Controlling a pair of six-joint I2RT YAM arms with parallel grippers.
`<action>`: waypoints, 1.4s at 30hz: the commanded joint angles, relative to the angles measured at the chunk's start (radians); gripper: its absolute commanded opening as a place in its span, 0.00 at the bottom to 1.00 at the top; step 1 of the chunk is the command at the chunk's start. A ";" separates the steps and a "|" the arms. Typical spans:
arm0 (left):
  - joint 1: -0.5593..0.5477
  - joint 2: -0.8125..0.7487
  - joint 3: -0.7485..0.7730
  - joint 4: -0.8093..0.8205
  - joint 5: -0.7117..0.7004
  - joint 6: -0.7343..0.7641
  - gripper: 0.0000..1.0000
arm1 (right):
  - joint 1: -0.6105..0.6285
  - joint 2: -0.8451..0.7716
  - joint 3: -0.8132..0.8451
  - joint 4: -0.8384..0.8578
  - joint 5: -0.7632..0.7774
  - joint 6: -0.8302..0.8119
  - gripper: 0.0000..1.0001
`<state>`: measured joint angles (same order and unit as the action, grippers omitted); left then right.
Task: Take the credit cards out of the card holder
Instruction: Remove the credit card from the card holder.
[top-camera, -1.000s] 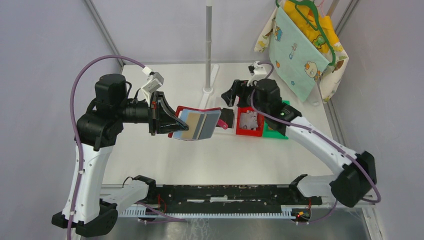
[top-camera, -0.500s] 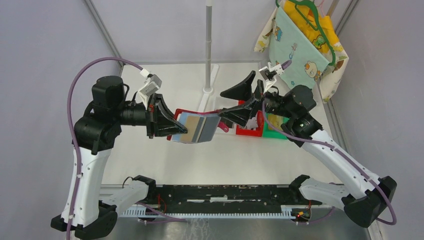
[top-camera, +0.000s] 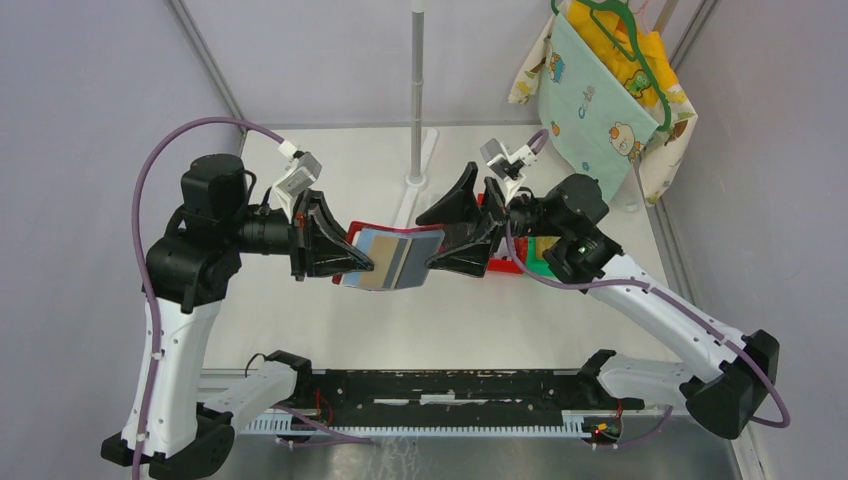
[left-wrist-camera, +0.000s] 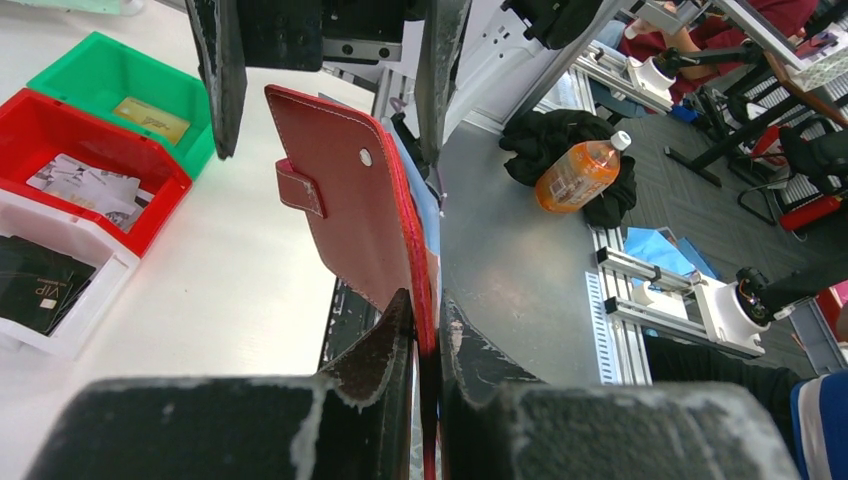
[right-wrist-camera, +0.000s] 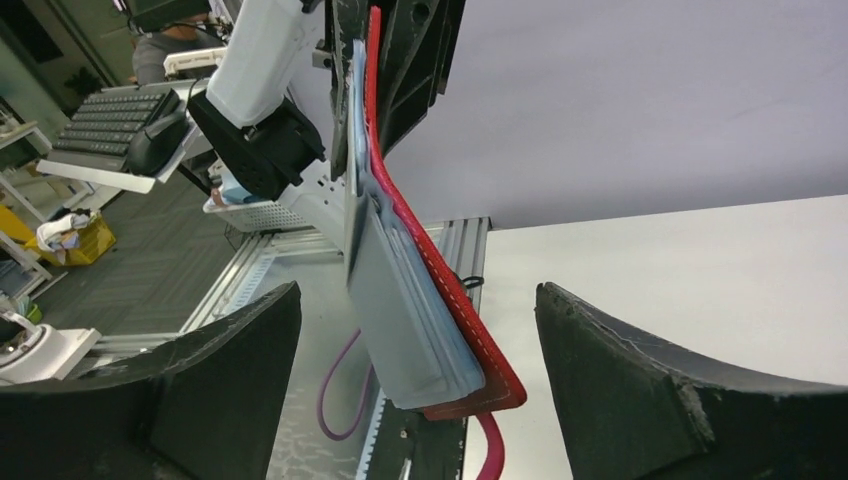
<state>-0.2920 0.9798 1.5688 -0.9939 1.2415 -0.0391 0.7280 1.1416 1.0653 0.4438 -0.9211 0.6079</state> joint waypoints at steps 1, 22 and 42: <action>0.002 -0.002 0.003 0.041 0.053 0.029 0.02 | 0.020 0.028 0.053 0.023 -0.070 -0.032 0.86; 0.003 -0.025 0.005 -0.022 -0.251 0.215 0.18 | 0.099 0.056 0.035 -0.129 0.258 -0.030 0.00; 0.002 -0.040 0.009 -0.073 -0.194 0.284 0.31 | 0.098 0.030 0.052 -0.152 0.339 0.012 0.00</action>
<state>-0.2920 0.9440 1.5639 -1.0950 1.0309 0.2268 0.8276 1.2034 1.0744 0.2501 -0.6025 0.6098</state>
